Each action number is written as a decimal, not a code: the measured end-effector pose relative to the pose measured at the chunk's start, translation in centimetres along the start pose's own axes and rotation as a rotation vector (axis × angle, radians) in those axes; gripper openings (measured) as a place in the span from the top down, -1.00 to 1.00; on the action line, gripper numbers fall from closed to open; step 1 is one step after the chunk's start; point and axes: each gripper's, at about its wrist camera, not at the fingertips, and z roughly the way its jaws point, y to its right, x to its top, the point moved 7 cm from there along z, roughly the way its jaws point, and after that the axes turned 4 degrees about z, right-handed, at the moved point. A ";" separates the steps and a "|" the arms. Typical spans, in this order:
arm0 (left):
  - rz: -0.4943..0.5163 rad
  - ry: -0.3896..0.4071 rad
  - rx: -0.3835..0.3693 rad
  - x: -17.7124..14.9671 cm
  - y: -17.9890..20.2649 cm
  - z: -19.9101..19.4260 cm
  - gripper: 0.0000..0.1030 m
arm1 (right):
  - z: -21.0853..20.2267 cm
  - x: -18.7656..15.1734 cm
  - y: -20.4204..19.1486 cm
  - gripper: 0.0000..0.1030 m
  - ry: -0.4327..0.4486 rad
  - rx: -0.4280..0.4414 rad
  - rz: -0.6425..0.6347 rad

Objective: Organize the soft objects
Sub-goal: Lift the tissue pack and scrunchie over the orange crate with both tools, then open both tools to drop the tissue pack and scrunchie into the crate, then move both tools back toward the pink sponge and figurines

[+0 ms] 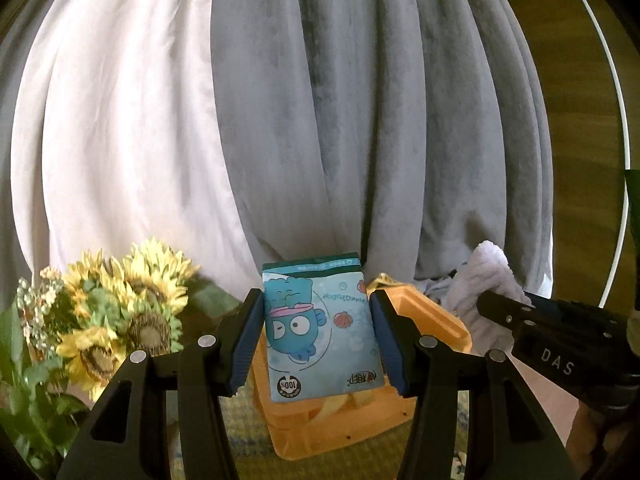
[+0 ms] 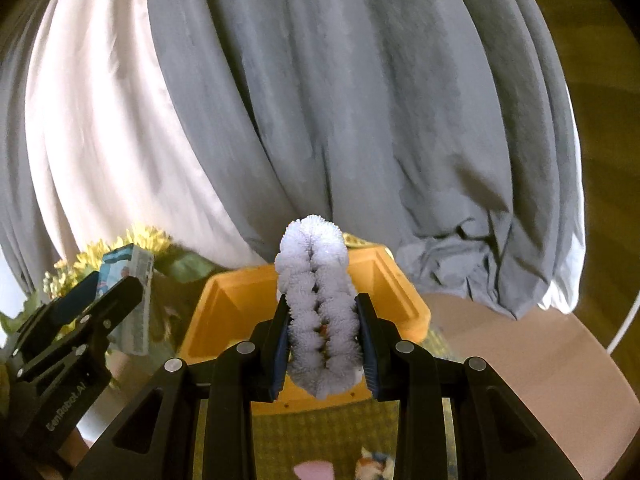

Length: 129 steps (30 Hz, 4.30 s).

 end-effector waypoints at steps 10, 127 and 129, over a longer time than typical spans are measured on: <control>0.004 0.016 0.026 1.3 -0.8 3.0 -0.02 | 3.5 1.9 -0.5 0.39 0.003 0.030 0.003; 0.329 -0.408 -0.295 -16.7 9.1 1.6 -0.52 | 1.6 -14.9 7.1 -0.19 -0.528 -0.126 -0.092; 0.344 -0.421 -0.315 -17.4 9.5 1.8 -0.52 | 2.0 -15.3 6.9 -0.19 -0.540 -0.114 -0.106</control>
